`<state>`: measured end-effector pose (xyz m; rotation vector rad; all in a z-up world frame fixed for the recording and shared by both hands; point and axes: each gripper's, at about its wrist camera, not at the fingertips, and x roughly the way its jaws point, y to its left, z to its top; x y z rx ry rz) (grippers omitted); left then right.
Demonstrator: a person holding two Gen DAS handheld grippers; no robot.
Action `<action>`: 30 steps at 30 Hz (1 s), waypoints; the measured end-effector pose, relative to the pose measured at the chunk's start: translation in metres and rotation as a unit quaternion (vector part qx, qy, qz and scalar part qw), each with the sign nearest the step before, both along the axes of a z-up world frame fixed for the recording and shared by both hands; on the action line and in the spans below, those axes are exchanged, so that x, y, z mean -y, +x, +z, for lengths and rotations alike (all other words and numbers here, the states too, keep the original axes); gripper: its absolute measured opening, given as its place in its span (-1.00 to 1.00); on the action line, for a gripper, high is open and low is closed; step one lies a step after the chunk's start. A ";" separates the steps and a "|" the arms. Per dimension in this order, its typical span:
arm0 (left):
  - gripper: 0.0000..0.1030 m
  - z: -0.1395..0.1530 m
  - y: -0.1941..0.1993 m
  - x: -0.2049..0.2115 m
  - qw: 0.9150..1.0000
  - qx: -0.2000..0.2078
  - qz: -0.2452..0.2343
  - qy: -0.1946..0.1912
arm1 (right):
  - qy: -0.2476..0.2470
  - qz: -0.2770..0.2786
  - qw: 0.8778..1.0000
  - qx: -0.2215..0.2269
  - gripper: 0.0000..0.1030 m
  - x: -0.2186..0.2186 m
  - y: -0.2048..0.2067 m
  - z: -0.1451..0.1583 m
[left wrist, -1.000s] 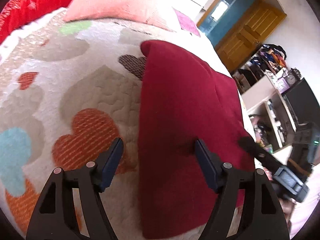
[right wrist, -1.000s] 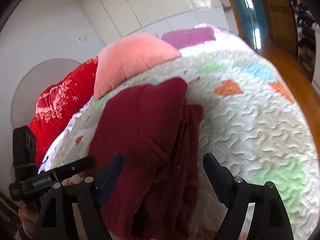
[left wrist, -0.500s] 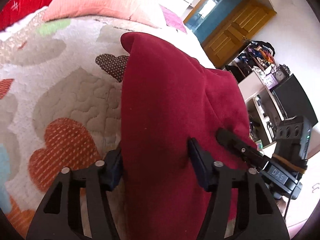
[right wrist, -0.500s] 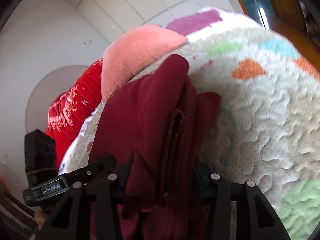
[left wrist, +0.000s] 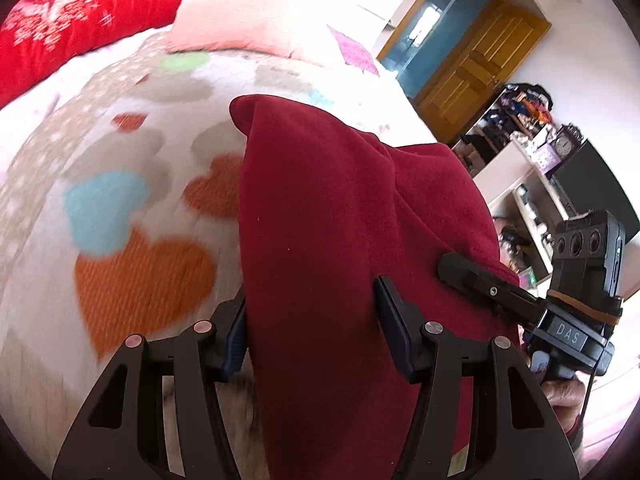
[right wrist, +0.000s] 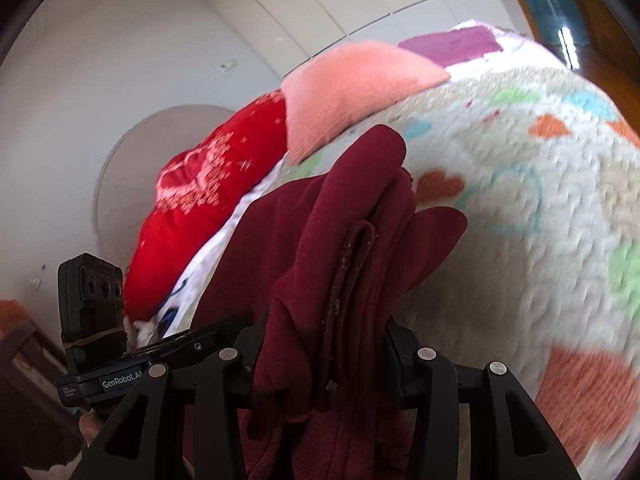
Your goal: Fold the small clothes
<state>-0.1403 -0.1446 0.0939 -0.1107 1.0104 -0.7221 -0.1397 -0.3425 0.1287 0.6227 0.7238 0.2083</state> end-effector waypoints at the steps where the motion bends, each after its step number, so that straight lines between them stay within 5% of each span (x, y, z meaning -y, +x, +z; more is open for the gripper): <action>1: 0.11 -0.005 -0.008 -0.004 1.000 0.002 0.000 0.009 | 0.000 0.005 1.000 -0.004 -0.15 -0.005 -0.007 -0.003; 7: 0.19 -0.020 -0.031 -0.007 0.999 0.030 0.014 0.041 | -0.013 -0.001 0.998 -0.065 0.03 -0.012 -0.026 -0.035; 10: 0.20 -0.018 -0.033 -0.007 0.998 0.039 0.020 0.052 | -0.026 -0.011 0.998 -0.050 0.04 -0.005 -0.041 -0.019; 14: 0.21 -0.015 -0.032 -0.008 0.997 0.038 0.031 0.057 | -0.104 -0.015 0.994 -0.010 0.04 -0.015 -0.052 0.018; 19: 0.26 -0.004 -0.034 -0.016 0.992 0.085 0.053 0.081 | -0.191 0.024 0.981 0.023 -0.08 -0.051 -0.049 0.041; 27: 0.53 -0.021 -0.016 -0.021 0.991 0.072 0.073 0.091 | -0.242 0.038 0.968 -0.049 -0.28 -0.061 -0.016 -0.011; 30: 0.53 -0.022 -0.018 -0.020 0.991 0.070 0.079 0.087 | -0.241 0.030 0.969 -0.042 -0.28 -0.058 -0.015 -0.018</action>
